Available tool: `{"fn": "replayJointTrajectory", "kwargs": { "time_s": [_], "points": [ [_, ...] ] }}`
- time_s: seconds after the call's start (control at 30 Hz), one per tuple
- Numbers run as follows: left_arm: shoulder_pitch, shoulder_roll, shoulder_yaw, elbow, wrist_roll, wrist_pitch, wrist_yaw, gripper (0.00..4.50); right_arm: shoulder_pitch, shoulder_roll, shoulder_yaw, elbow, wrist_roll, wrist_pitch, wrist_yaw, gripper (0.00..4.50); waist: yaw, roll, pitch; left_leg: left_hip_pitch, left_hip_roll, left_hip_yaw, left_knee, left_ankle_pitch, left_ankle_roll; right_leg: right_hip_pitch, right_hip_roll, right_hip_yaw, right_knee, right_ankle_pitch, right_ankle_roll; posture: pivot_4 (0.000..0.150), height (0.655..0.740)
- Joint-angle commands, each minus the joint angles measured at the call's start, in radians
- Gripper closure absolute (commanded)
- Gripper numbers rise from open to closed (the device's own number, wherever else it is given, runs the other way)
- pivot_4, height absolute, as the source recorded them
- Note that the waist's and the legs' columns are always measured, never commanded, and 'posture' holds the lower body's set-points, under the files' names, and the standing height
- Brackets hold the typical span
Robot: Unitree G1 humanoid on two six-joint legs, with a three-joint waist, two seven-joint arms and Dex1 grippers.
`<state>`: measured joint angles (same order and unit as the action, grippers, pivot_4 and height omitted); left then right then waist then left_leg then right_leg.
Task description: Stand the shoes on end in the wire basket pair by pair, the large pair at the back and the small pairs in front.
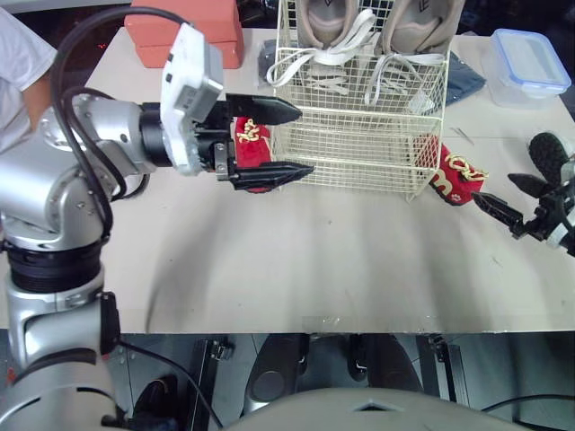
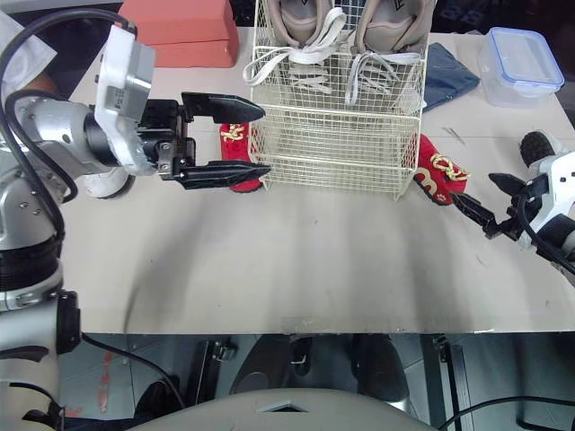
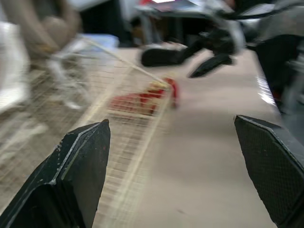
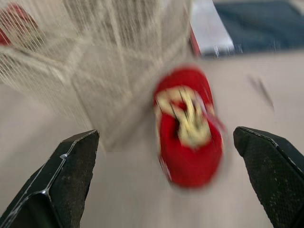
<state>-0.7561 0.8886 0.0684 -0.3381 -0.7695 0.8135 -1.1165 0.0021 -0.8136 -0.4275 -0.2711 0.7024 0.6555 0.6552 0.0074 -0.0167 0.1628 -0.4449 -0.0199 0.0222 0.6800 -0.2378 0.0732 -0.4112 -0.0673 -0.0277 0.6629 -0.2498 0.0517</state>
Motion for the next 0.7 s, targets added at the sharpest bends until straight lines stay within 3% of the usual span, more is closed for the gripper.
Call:
{"fn": "replayJointTrajectory", "kwargs": {
  "time_s": [0.03, 0.33, 0.37, 0.43, 0.57, 0.67, 0.7],
  "points": [
    [-0.054, 0.047, 0.007, -0.017, -0.026, 0.038, -0.028, 0.02, -0.047, 0.001, 0.054, 0.089, -0.073, -0.06, 0.038, 0.0, 0.0, 0.0, 0.0, 0.0, 0.0, 0.0, 0.0, 0.0, 0.0, 0.0, 0.0, 0.0, 0.0, 0.0, 0.0, 0.15, 0.74],
    [-0.079, 0.092, -0.002, -0.027, -0.053, 0.109, -0.059, 0.02, -0.227, 0.054, 0.158, 0.317, -0.179, -0.15, 0.083, 0.0, -0.003, 0.001, 0.001, 0.0, 0.0, 0.0, 0.0, 0.0, 0.0, 0.0, 0.001, 0.001, 0.0, -0.001, 0.001, 0.15, 0.74],
    [-0.078, 0.096, 0.001, -0.031, -0.063, 0.119, -0.065, 0.0, -0.24, 0.059, 0.162, 0.329, -0.186, -0.154, 0.087, 0.56, -0.003, 0.001, 0.001, 0.0, 0.0, 0.0, 0.0, 0.0, 0.0, 0.0, 0.0, 0.001, 0.0, -0.001, 0.001, 0.15, 0.74],
    [-0.075, 0.105, 0.002, -0.034, -0.079, 0.132, -0.08, 0.0, -0.253, 0.065, 0.165, 0.341, -0.193, -0.159, 0.095, 1.14, -0.003, 0.001, 0.001, 0.0, 0.0, 0.0, 0.0, 0.0, 0.0, 0.0, 0.0, 0.001, 0.0, -0.001, 0.001, 0.15, 0.74],
    [-0.079, 0.114, -0.007, -0.032, -0.105, 0.148, -0.112, 0.0, -0.251, 0.063, 0.156, 0.338, -0.201, -0.163, 0.103, 2.85, 0.0, 0.001, 0.001, 0.0, 0.0, 0.0, 0.0, 0.0, 0.0, 0.0, 0.0, 0.001, 0.0, -0.001, 0.001, 0.15, 0.74],
    [-0.09, 0.105, -0.017, -0.018, -0.093, 0.132, -0.11, 0.0, -0.223, 0.053, 0.131, 0.303, -0.193, -0.153, 0.108, 4.3, 0.005, 0.001, 0.001, 0.0, 0.0, 0.0, 0.0, 0.0, 0.0, 0.0, 0.0, 0.001, 0.0, -0.001, 0.001, 0.15, 0.74],
    [-0.093, 0.103, -0.023, -0.016, -0.089, 0.125, -0.114, 0.0, -0.212, 0.049, 0.119, 0.286, -0.191, -0.155, 0.108, 4.41, 0.006, 0.001, 0.001, 0.0, 0.0, 0.0, 0.0, 0.0, 0.0, 0.0, 0.0, 0.001, 0.0, -0.001, 0.001, 0.15, 0.74]
  ]
}}
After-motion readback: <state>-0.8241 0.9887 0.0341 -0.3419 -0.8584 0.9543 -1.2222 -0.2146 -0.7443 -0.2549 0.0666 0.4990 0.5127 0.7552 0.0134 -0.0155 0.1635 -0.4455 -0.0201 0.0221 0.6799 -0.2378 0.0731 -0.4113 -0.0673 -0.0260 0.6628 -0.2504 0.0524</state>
